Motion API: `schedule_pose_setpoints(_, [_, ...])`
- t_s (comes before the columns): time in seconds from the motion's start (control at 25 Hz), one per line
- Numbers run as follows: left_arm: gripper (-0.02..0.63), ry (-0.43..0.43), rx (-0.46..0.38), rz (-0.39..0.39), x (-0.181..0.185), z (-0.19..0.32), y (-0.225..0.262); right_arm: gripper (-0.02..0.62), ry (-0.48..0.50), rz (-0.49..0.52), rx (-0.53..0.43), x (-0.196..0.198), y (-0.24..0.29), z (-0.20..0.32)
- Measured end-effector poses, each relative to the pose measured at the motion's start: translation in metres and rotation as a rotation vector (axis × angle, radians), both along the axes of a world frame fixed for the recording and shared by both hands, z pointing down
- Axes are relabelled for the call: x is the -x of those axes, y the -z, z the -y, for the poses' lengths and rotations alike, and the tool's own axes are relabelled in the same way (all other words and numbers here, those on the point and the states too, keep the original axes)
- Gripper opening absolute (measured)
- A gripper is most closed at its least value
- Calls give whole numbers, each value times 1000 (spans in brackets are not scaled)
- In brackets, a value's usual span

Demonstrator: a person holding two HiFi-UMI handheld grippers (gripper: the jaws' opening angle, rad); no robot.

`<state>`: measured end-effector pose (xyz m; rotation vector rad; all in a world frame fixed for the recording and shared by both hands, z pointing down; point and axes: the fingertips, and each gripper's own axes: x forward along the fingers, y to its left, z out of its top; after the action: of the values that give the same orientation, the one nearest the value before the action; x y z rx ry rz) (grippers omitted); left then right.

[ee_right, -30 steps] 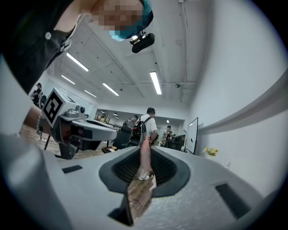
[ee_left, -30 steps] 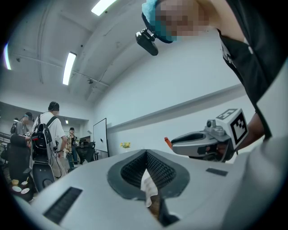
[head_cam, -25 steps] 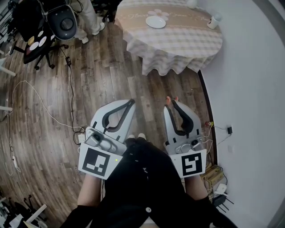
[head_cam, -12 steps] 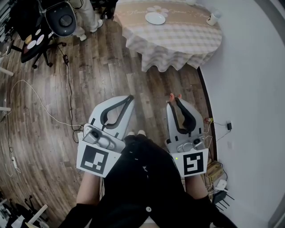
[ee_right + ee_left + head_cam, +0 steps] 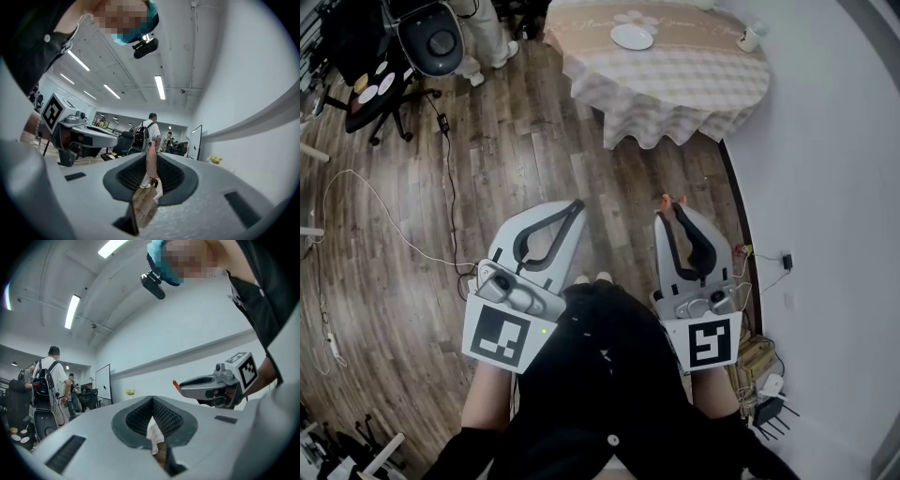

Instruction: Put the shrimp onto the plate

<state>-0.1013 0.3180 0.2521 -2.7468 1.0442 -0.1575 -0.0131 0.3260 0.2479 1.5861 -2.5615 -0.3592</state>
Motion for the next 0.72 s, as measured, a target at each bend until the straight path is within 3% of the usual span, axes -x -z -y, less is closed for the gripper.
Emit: schedule_pose_setpoints(0.72, [3, 38, 14, -17, 23, 10, -8, 46, 10, -54, -17, 14, 1, 11])
